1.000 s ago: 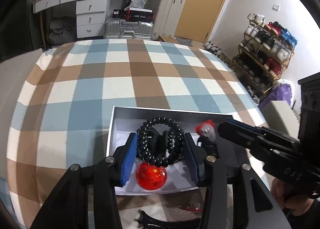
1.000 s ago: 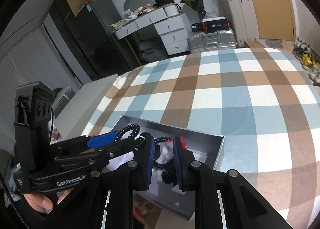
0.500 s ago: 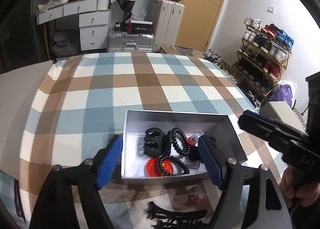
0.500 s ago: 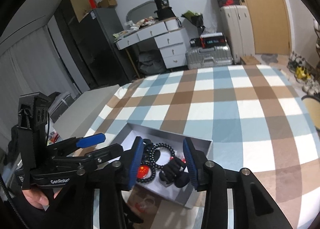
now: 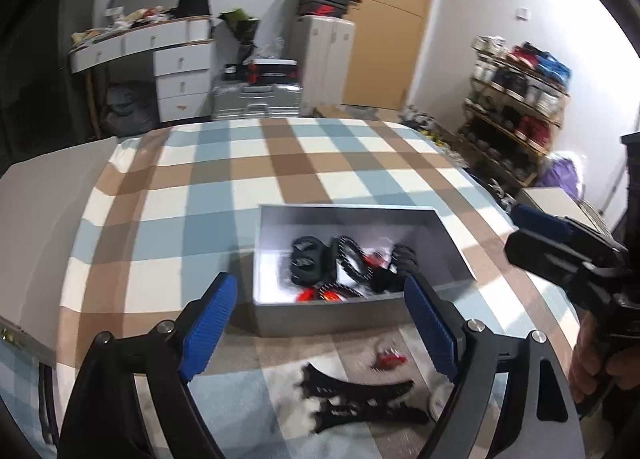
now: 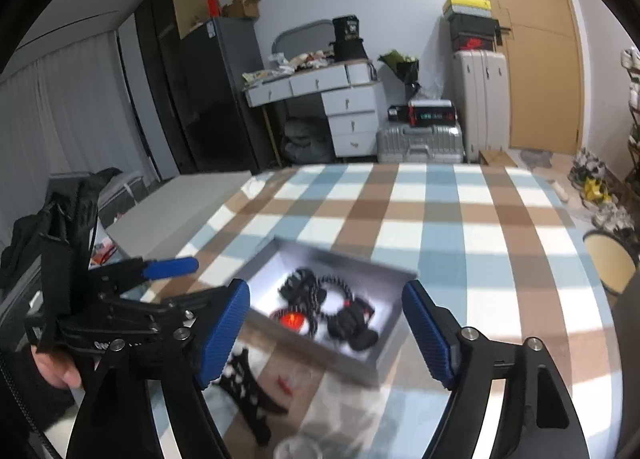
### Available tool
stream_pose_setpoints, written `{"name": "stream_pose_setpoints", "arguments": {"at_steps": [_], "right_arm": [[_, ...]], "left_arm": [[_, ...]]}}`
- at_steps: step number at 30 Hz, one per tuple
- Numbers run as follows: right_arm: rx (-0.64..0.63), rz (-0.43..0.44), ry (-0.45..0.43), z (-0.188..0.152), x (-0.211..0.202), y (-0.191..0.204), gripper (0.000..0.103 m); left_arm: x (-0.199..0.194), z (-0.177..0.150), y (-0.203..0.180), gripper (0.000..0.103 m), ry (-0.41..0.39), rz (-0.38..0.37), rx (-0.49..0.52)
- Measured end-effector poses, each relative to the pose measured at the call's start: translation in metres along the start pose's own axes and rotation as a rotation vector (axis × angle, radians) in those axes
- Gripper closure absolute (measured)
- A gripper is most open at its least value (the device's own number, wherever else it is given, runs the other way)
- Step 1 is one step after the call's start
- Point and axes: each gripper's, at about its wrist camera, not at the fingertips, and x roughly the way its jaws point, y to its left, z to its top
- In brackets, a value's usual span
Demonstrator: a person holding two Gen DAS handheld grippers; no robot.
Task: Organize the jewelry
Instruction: 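Move both tools back to the remaining items beside the box, then grasp the white round badge with the right tool while the left tool grips the red ring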
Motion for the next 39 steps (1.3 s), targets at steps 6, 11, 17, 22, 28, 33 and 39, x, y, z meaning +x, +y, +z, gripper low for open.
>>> {"name": "stream_pose_setpoints", "arguments": {"at_steps": [6, 11, 17, 22, 28, 33, 39], "right_arm": [[0.019, -0.056, 0.102, -0.027, -0.008, -0.004, 0.023], [-0.016, -0.011, 0.219, -0.055, -0.006, 0.016, 0.023], [-0.1, -0.054, 0.373, -0.086, 0.014, 0.027, 0.025], [-0.169, -0.063, 0.424, -0.097, 0.023, 0.038, 0.03], [-0.206, -0.093, 0.474, -0.105, 0.037, 0.04, 0.042], [-0.213, -0.106, 0.46, -0.105, 0.037, 0.041, 0.054], [-0.299, -0.09, 0.439, -0.109, 0.035, 0.057, 0.062]], "left_arm": [[-0.004, -0.007, 0.003, 0.019, 0.016, -0.012, 0.038], [-0.017, -0.006, 0.018, 0.003, -0.023, 0.002, -0.029], [-0.022, -0.009, 0.021, 0.003, -0.031, 0.001, -0.043], [-0.016, -0.012, 0.022, 0.002, 0.011, -0.005, -0.043], [-0.011, -0.017, 0.014, 0.002, 0.059, -0.025, -0.008], [-0.008, -0.02, 0.005, 0.002, 0.085, -0.03, 0.029], [-0.003, -0.023, 0.001, 0.002, 0.118, -0.02, 0.048]]}}
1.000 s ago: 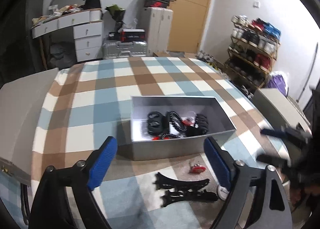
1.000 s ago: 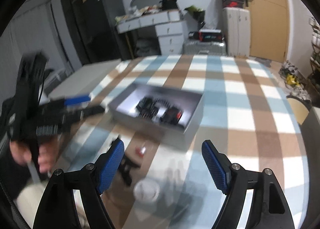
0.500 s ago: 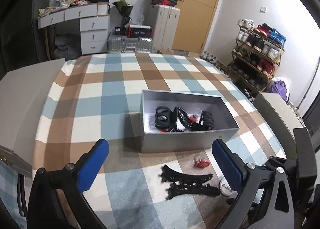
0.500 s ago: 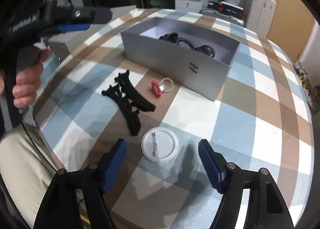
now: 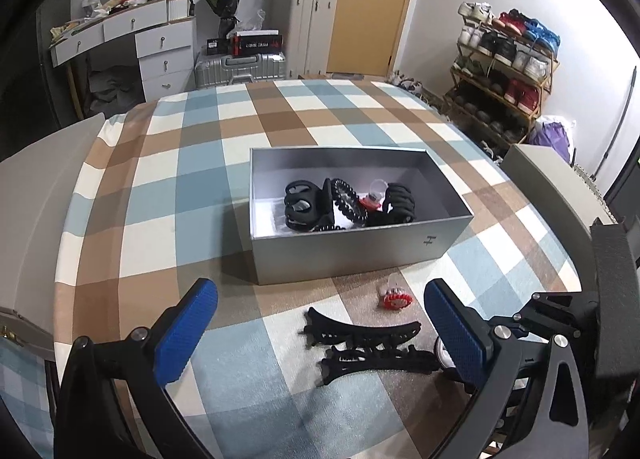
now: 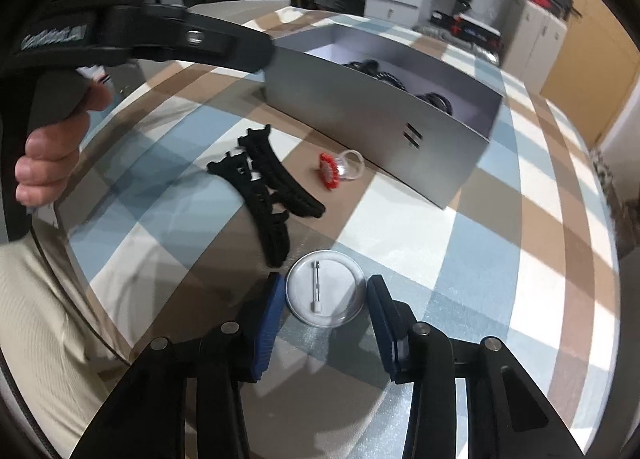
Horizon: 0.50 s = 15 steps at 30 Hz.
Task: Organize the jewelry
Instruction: 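Grasp the white round badge with the right tool while the left tool grips the red ring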
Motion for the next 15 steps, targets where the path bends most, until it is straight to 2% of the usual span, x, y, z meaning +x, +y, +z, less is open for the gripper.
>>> {"name": "stream_pose_setpoints", "arguments": {"at_steps": [6, 12, 15], "right_arm": [[0.039, 0.005, -0.032, 0.002, -0.01, -0.008, 0.062], [0.193, -0.015, -0.093, 0.005, -0.027, -0.043, 0.062], [0.283, -0.023, -0.158, 0.005, -0.043, -0.063, 0.062]], "left_arm": [[0.006, -0.004, -0.005, 0.002, 0.041, -0.018, 0.02], [0.005, -0.003, -0.014, 0.002, 0.036, -0.075, 0.045], [0.011, -0.002, -0.023, 0.002, 0.047, -0.09, 0.06]]}}
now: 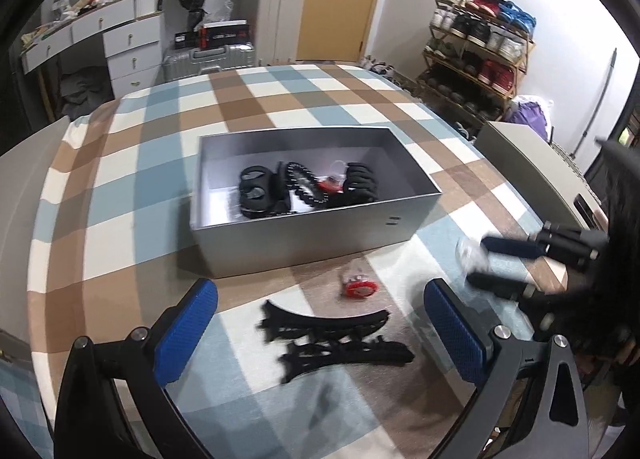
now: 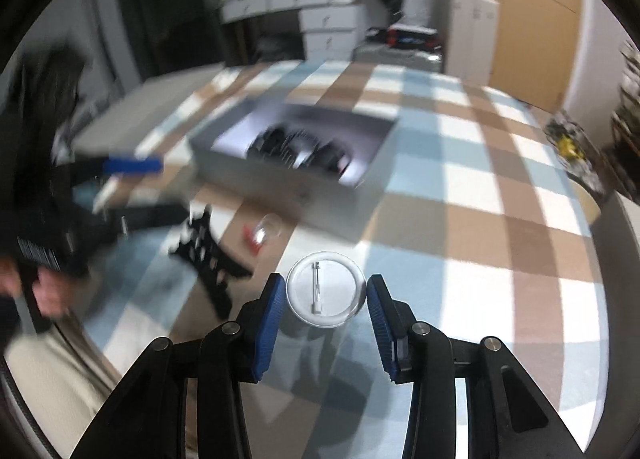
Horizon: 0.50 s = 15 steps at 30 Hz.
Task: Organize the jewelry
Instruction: 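Grasp the white round badge with the right tool while the left tool grips the red ring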
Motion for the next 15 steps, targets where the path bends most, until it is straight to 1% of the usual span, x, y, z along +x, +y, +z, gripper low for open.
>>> {"name": "stream_pose_setpoints", "arguments": {"at_steps": [3, 7, 11, 12, 14, 15], "right_arm": [[0.068, -0.006, -0.081, 0.008, -0.018, -0.017, 0.062], [0.141, 0.002, -0.162, 0.014, -0.036, -0.035, 0.062], [0.185, 0.025, -0.187, 0.017, -0.043, -0.045, 0.062], [0.19, 0.037, -0.189, 0.017, -0.044, -0.046, 0.062], [0.188, 0.054, -0.19, 0.017, -0.044, -0.044, 0.062], [0.185, 0.063, -0.192, 0.017, -0.045, -0.044, 0.062]], "left_arm": [[0.011, 0.004, -0.009, 0.002, 0.024, -0.014, 0.005], [0.025, 0.007, -0.019, 0.002, 0.055, -0.032, 0.012], [0.039, 0.008, -0.029, 0.003, 0.088, -0.035, 0.035], [0.043, 0.008, -0.03, 0.004, 0.099, -0.026, 0.043], [0.047, 0.007, -0.033, 0.015, 0.119, -0.028, 0.055], [0.05, 0.007, -0.033, 0.024, 0.131, -0.022, 0.06]]}}
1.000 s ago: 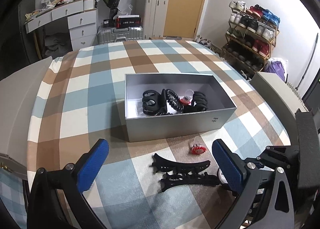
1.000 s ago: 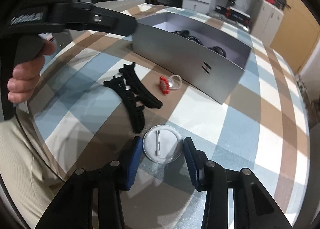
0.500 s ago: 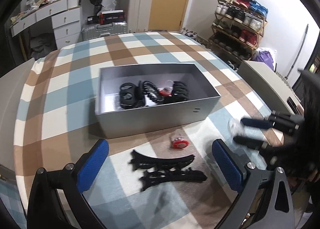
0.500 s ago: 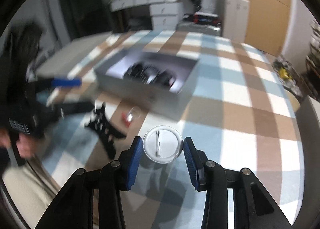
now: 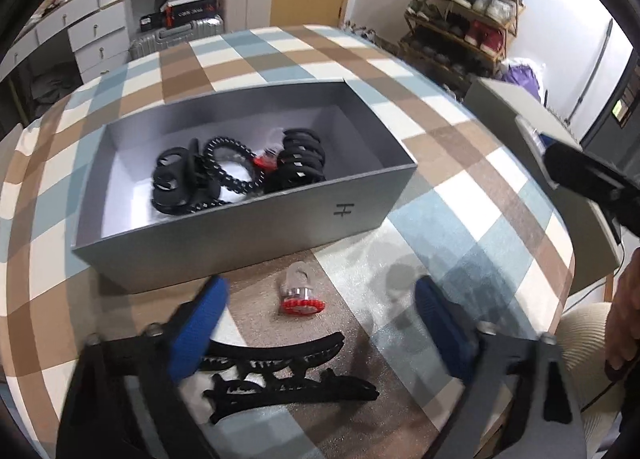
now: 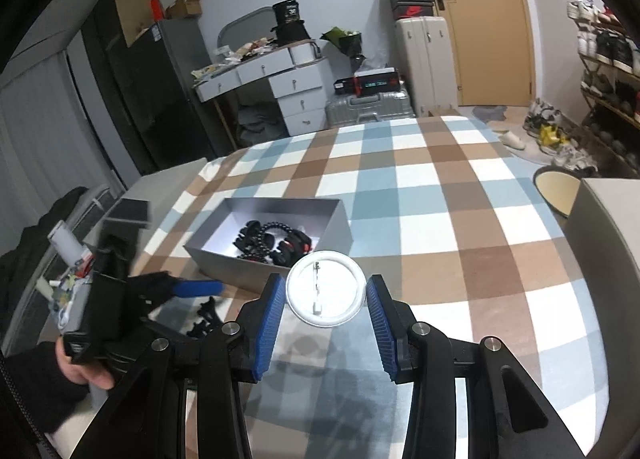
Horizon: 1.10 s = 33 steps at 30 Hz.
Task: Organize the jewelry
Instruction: 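Grasp the white round badge with the right tool while the left tool grips the red ring, then lower the badge and red ring into the box and open both tools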
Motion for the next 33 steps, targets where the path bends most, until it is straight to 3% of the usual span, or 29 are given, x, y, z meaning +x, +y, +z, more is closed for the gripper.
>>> {"name": "stream_pose_setpoints", "arguments": {"at_steps": [9, 22, 33], "right_arm": [[0.006, 0.061, 0.019, -0.002, 0.003, 0.004, 0.062], [0.041, 0.058, 0.04, -0.004, 0.008, 0.003, 0.062], [-0.002, 0.06, 0.015, 0.004, 0.012, 0.019, 0.062]], "left_arm": [[0.009, -0.003, 0.004, 0.088, 0.072, -0.002, -0.014], [-0.021, -0.003, -0.004, 0.089, 0.002, -0.008, 0.002], [-0.059, 0.01, 0.001, 0.089, -0.173, -0.017, -0.032]]}}
